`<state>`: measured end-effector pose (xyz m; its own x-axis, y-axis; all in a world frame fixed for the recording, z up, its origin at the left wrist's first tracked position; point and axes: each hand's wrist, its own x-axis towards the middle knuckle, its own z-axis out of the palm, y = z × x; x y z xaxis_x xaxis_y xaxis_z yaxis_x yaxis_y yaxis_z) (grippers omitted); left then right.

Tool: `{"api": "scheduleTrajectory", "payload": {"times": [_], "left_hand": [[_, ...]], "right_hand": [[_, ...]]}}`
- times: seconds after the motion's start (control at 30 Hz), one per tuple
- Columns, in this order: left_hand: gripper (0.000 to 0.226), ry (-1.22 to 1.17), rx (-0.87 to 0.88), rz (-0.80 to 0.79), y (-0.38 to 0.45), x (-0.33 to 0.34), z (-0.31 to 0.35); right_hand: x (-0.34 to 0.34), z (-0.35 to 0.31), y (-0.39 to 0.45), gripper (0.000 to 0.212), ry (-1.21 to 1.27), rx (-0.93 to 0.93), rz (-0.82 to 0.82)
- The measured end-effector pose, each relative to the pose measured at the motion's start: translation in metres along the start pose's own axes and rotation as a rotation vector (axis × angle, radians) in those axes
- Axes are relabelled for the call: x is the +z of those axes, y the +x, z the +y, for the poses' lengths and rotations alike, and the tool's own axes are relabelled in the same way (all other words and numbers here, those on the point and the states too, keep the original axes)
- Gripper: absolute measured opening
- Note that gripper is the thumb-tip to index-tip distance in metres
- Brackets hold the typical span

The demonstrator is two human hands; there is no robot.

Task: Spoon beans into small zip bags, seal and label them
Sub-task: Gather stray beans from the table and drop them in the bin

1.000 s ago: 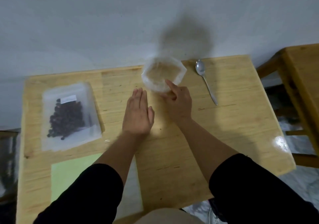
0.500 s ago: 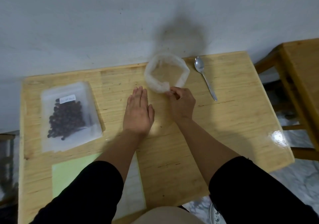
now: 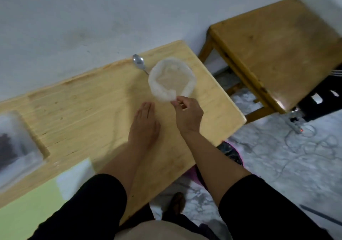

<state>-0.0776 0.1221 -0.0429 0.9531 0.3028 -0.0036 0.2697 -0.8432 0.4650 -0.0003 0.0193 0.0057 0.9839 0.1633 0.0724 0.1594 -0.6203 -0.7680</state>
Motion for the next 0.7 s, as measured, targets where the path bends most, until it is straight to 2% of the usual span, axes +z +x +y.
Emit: {"api": "scheduleTrajectory", "payload": {"times": [0.2,0.33,0.43,0.57,0.7], "left_hand": [[0.056,-0.017,0.198,-0.107,-0.008,0.041,0.094],[0.050,-0.029,0.300,-0.155,-0.025,0.071,0.144],[0.041,0.026,0.277,-0.153,-0.039,0.090,0.165],[0.053,0.050,0.208,-0.142,-0.039,0.107,0.177],[0.055,0.113,0.152,-0.147,-0.036,0.121,0.175]], "right_hand": [[-0.092,0.074,-0.020,0.023,-0.058,0.194,0.168],[-0.142,0.125,-0.044,0.020,0.038,0.343,0.263],[-0.167,0.161,-0.066,0.018,0.006,0.386,0.291],[-0.187,0.204,-0.091,0.019,-0.018,0.474,0.315],[-0.199,0.235,-0.108,0.028,-0.065,0.547,0.256]]}}
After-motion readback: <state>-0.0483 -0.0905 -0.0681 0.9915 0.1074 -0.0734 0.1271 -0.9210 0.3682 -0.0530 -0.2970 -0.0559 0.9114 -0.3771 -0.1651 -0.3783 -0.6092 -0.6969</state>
